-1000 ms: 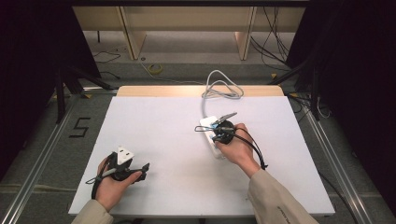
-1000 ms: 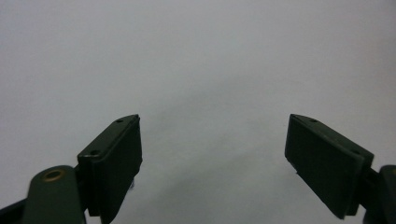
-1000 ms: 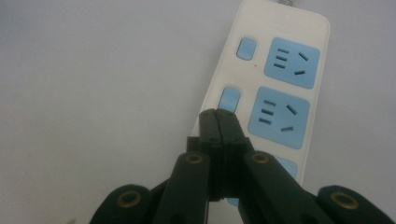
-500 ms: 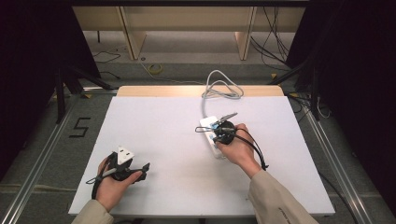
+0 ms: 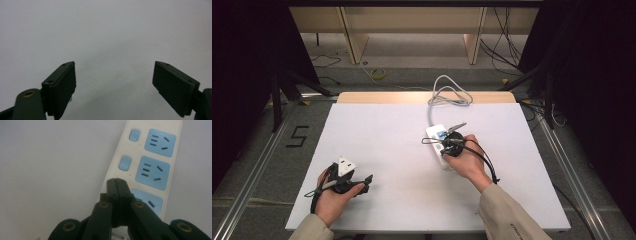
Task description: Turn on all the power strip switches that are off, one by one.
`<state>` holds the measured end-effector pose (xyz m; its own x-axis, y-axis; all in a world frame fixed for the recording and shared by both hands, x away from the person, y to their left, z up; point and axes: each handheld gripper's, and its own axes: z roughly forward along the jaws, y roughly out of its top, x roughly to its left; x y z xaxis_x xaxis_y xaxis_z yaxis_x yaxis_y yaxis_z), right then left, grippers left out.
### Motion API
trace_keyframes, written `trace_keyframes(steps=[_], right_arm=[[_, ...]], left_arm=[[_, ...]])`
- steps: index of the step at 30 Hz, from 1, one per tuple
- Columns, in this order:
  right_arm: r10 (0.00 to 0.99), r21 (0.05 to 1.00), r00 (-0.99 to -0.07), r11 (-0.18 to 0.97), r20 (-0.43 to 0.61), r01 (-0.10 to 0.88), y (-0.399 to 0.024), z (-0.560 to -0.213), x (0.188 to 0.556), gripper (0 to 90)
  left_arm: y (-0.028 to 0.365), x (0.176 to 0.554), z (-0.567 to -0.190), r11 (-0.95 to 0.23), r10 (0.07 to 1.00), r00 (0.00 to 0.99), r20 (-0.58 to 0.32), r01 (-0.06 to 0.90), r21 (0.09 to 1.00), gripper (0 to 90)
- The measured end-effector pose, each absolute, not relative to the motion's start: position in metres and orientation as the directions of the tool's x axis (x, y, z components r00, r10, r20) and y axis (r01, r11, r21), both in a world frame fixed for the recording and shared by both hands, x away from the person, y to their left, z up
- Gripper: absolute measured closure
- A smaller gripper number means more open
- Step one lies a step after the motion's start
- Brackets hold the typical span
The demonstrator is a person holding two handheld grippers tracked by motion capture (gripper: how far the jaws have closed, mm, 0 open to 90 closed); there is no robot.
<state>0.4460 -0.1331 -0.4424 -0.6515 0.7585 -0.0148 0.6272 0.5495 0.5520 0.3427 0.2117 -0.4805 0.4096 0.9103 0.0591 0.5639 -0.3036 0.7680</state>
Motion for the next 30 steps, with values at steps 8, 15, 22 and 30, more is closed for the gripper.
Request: trace_keyframes(steps=[8,15,22,30], right_arm=[[0.757,0.55,-0.653,0.552,-0.014,0.627,-0.1318,-0.4426,0.4465,90.0],[0.756,0.545,-0.655,0.556,-0.019,0.627,-0.1317,-0.4436,0.4461,90.0],[0.757,0.542,-0.653,0.558,-0.022,0.628,-0.1307,-0.4444,0.4461,90.0],[0.761,0.541,-0.648,0.553,-0.018,0.634,-0.1308,-0.4452,0.4463,90.0]], left_arm=[[0.2117,0.3425,-0.4803,-0.302,0.91,0.41,0.058,0.564,0.769,18.9],[0.2115,0.3426,-0.4802,-0.305,0.91,0.411,0.06,0.563,0.768,18.9],[0.2117,0.3428,-0.4801,-0.307,0.909,0.412,0.061,0.563,0.767,18.9],[0.2119,0.3429,-0.4804,-0.305,0.91,0.411,0.06,0.564,0.767,18.9]])
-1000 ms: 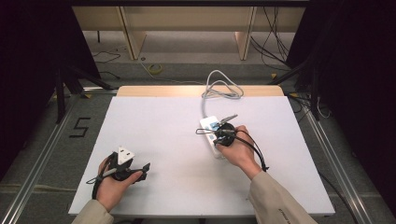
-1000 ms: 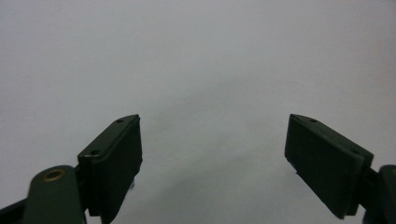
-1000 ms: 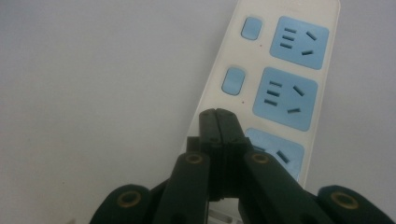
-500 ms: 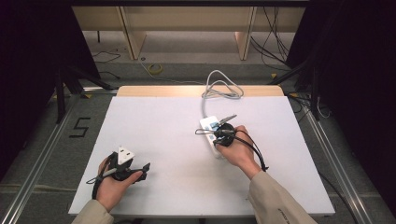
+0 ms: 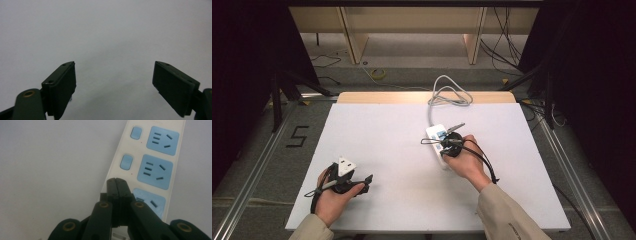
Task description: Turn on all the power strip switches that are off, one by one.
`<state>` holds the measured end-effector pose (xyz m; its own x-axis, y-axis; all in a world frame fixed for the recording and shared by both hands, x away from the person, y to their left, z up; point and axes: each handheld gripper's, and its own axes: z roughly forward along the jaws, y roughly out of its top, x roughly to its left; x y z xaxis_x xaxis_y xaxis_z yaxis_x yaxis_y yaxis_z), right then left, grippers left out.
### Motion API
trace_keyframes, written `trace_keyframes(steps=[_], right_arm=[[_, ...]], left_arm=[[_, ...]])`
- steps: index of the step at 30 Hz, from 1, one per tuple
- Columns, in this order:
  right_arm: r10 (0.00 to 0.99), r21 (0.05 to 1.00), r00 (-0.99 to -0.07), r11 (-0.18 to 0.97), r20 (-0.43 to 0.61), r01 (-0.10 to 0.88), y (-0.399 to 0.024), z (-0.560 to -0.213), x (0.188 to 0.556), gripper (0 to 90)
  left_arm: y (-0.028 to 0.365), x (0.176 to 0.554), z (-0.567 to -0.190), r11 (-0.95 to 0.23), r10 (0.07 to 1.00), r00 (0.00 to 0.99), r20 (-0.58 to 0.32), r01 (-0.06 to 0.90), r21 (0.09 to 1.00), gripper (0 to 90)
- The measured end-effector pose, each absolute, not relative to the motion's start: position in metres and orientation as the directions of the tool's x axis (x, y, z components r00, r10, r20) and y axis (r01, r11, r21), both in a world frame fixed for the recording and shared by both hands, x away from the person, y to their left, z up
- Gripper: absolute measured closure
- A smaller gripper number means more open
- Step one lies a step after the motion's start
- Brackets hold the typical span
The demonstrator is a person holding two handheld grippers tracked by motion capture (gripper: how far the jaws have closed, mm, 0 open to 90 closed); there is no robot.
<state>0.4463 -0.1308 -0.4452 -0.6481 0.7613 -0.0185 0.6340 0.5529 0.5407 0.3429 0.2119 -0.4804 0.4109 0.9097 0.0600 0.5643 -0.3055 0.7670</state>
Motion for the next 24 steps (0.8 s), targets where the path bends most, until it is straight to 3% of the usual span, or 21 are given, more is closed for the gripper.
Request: trace_keyframes(steps=[10,15,24], right_arm=[[0.756,0.535,-0.654,0.557,-0.01,0.635,-0.128,-0.4464,0.445,90.0],[0.738,0.544,-0.671,0.595,-0.076,0.592,-0.1242,-0.4474,0.4394,90.0],[0.754,0.543,-0.657,0.557,-0.012,0.629,-0.1299,-0.4463,0.4429,90.0]], left_arm=[[0.2119,0.3428,-0.4803,-0.303,0.911,0.409,0.059,0.564,0.768,18.9],[0.2115,0.3428,-0.4808,-0.302,0.911,0.409,0.058,0.564,0.769,18.9],[0.2116,0.3427,-0.4804,-0.302,0.91,0.41,0.057,0.564,0.768,18.9]])
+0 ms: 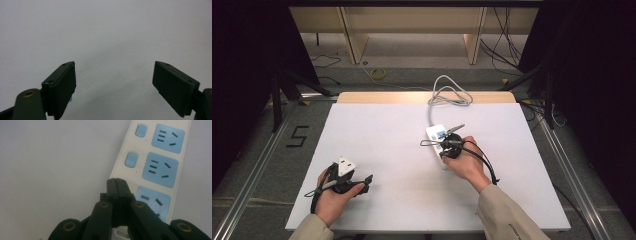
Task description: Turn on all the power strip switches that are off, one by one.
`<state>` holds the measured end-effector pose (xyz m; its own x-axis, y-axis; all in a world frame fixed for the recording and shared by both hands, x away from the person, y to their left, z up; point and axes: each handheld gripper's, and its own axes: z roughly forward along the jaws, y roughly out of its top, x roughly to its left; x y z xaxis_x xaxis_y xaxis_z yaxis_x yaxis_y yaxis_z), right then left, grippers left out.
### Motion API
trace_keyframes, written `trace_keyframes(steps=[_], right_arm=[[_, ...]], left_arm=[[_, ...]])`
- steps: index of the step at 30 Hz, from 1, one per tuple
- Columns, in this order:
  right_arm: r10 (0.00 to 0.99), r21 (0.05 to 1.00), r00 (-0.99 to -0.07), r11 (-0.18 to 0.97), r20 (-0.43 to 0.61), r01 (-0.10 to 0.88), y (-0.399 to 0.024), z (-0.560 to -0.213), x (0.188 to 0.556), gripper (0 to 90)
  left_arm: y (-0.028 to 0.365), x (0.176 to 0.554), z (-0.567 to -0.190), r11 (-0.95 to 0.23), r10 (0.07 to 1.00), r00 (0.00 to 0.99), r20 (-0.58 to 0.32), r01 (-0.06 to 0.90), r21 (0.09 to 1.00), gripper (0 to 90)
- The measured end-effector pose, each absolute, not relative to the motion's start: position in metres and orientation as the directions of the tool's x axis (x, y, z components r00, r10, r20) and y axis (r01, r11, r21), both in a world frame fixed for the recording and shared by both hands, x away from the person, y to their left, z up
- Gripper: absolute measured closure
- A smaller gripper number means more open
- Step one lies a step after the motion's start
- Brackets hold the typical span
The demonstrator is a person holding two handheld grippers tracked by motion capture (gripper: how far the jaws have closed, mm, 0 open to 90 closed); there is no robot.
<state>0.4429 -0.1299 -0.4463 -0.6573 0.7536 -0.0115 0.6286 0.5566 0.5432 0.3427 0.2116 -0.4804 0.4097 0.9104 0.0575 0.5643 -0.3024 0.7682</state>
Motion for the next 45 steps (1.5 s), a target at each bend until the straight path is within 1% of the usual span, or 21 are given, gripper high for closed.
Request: trace_keyframes(steps=[7,14,16,19,23,25,35,45], right_arm=[[0.764,0.609,-0.645,0.513,-0.005,0.604,-0.134,-0.437,0.442,90.0],[0.768,0.612,-0.641,0.505,0.004,0.609,-0.142,-0.432,0.44,90.0],[0.772,0.613,-0.635,0.5,0.005,0.612,-0.143,-0.431,0.439,88.1],[0.767,0.617,-0.641,0.506,-0.003,0.602,-0.147,-0.43,0.438,88.1],[0.762,0.615,-0.647,0.51,0.001,0.601,-0.151,-0.43,0.436,86.2],[0.764,0.614,-0.645,0.51,-0.001,0.603,-0.154,-0.429,0.435,84.3],[0.779,0.614,-0.627,0.487,0.017,0.621,-0.169,-0.43,0.432,80.2],[0.784,0.619,-0.62,0.477,0.021,0.624,-0.181,-0.433,0.429,71.4]], left_arm=[[0.212,0.343,-0.48,-0.299,0.912,0.407,0.056,0.565,0.769,18.9],[0.212,0.342,-0.48,-0.301,0.911,0.409,0.058,0.563,0.769,18.9],[0.211,0.342,-0.48,-0.299,0.912,0.407,0.057,0.563,0.771,18.9],[0.211,0.342,-0.48,-0.301,0.911,0.408,0.057,0.562,0.77,19.0],[0.211,0.342,-0.481,-0.298,0.912,0.406,0.056,0.563,0.771,18.9],[0.211,0.342,-0.481,-0.3,0.911,0.408,0.057,0.564,0.769,19.0],[0.211,0.342,-0.481,-0.298,0.911,0.409,0.052,0.568,0.767,19.0],[0.211,0.342,-0.481,-0.304,0.909,0.413,0.055,0.567,0.766,19.0]])
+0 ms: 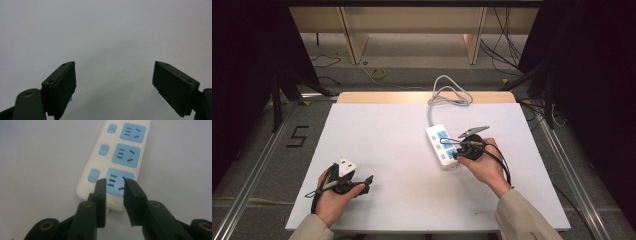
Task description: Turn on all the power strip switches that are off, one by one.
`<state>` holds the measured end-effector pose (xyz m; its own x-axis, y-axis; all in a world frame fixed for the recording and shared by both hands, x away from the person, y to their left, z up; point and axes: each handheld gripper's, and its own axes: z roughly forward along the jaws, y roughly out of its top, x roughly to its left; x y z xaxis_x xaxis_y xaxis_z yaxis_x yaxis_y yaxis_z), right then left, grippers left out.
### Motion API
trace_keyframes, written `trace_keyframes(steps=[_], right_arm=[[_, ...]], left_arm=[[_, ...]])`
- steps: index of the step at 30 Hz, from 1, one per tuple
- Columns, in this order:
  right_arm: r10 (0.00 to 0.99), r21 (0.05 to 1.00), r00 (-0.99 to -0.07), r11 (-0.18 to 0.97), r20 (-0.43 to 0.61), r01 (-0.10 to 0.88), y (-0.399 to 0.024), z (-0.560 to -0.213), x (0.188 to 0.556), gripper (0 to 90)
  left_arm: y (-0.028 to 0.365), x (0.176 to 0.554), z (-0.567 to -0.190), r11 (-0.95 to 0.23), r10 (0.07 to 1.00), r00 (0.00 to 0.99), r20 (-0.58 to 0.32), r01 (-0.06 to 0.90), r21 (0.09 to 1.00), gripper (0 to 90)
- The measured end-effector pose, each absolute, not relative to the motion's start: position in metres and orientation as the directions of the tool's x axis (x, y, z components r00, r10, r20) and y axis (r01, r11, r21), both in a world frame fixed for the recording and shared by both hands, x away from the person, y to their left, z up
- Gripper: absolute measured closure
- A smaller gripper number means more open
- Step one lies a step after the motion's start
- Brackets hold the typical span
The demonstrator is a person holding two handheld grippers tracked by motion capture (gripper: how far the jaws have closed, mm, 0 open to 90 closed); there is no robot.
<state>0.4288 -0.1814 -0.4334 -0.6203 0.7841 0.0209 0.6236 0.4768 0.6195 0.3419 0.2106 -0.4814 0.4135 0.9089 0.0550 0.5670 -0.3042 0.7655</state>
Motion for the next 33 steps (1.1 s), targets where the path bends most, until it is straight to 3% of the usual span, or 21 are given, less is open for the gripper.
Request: trace_keyframes(steps=[9,33], right_arm=[[0.79,0.635,-0.612,0.459,0.028,0.621,-0.192,-0.433,0.425,64.8],[0.824,0.661,-0.565,0.405,0.035,0.632,-0.234,-0.443,0.408,58.4]], left_arm=[[0.211,0.342,-0.481,-0.304,0.909,0.413,0.055,0.567,0.765,19.0],[0.21,0.342,-0.482,-0.304,0.909,0.412,0.055,0.568,0.765,18.9]])
